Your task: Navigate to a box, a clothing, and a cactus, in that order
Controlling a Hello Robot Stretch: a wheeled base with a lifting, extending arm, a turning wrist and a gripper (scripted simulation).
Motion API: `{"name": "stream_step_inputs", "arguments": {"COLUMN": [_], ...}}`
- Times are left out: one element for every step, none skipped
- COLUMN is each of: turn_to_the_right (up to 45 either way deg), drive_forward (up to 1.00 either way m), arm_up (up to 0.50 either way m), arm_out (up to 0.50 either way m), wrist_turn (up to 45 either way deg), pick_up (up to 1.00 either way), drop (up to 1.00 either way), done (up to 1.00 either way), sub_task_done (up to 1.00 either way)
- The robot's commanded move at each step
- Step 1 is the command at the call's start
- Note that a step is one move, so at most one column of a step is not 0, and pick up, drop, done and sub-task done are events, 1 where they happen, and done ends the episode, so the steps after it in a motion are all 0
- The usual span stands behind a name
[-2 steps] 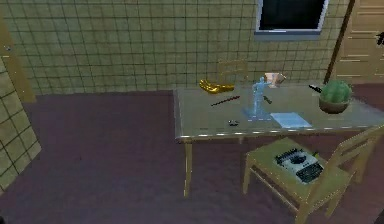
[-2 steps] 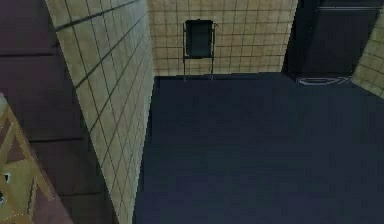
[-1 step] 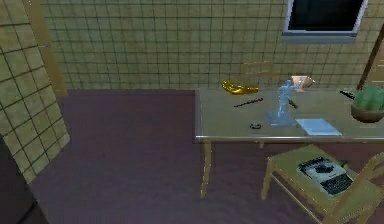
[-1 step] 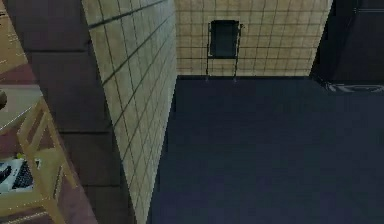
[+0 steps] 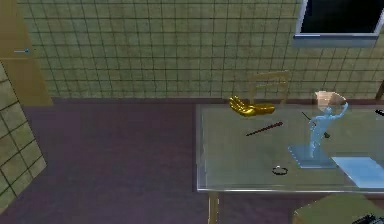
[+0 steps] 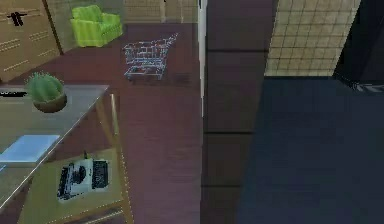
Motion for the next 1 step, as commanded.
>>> {"name": "stream_step_inputs", "arguments": {"turn_to_the_right": [-30.0], "drive_forward": [0.00], "arm_up": [0.00], "arm_out": [0.00], "wrist_turn": [0.0], "pick_up": [0.00], "drop": [0.00], "done": [0.00], "sub_task_done": [0.00]}}
